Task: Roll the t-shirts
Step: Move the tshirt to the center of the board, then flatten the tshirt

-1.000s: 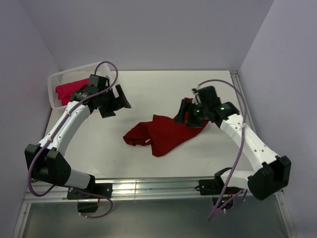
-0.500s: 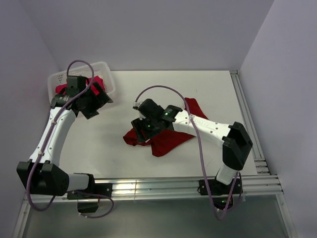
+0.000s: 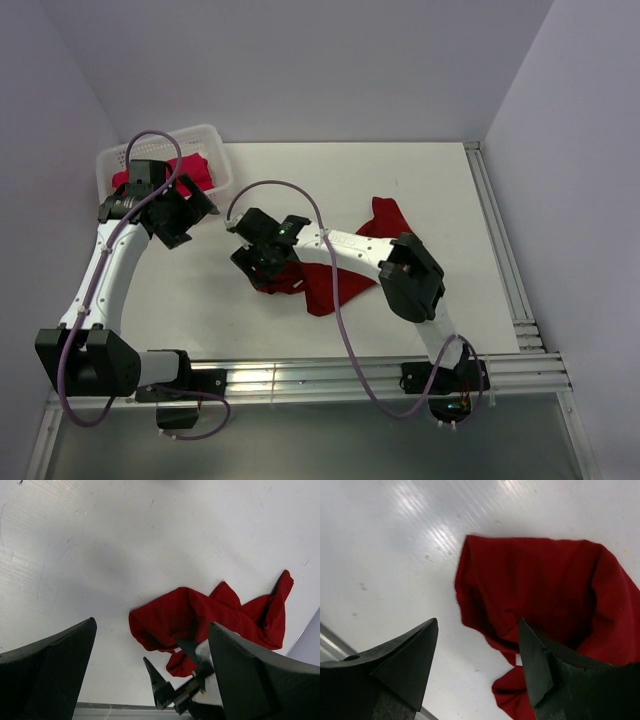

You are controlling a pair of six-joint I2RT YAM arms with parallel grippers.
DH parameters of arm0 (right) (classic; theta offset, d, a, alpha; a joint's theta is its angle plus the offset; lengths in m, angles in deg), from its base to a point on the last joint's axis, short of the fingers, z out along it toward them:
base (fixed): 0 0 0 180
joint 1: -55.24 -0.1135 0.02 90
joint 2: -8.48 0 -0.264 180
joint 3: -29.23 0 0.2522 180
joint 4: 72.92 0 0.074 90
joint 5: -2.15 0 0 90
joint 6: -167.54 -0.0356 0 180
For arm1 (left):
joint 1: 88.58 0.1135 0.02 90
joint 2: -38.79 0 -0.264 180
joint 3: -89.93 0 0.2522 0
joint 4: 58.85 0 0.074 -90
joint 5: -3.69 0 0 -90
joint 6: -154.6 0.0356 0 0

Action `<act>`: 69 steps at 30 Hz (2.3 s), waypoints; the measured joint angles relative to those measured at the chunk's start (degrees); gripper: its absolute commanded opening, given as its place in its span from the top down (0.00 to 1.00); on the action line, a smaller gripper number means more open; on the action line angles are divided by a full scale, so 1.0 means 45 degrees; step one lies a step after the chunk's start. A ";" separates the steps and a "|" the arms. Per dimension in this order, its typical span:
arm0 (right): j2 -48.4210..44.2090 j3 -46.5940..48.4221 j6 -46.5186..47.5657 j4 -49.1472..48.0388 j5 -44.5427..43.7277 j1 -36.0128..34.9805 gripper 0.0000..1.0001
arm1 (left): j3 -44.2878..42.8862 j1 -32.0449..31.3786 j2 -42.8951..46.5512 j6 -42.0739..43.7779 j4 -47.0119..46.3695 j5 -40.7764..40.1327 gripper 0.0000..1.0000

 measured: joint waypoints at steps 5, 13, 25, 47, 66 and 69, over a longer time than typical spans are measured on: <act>0.0272 -0.0481 0.0136 0.0058 -0.0826 0.0010 0.31 | 0.0010 0.0000 0.0000 0.0097 0.0000 -0.0010 0.00; 0.0272 -0.1443 -0.0291 -0.0180 -0.1127 0.0554 0.92 | 0.0063 0.0000 0.0000 0.0257 -0.0039 0.0005 0.01; -0.0952 -0.1273 -0.0855 -0.0296 -0.0976 0.1841 1.00 | 0.0272 -0.0175 -0.0486 0.0850 -0.0398 0.0894 0.00; -0.4114 -0.2871 -0.3400 -0.1583 0.1457 0.3415 1.00 | 0.0053 -0.3050 -0.3075 -0.0335 -0.4376 0.3308 0.37; -0.4231 -0.2905 -0.3842 -0.1758 0.1549 0.3444 1.00 | 0.0539 -0.3798 -0.1467 -0.0325 -0.4779 0.2409 0.07; -0.4231 -0.3094 -0.4070 -0.1967 0.1700 0.3570 1.00 | 0.1049 -0.3730 -0.0476 -0.0257 -0.5056 0.2390 0.15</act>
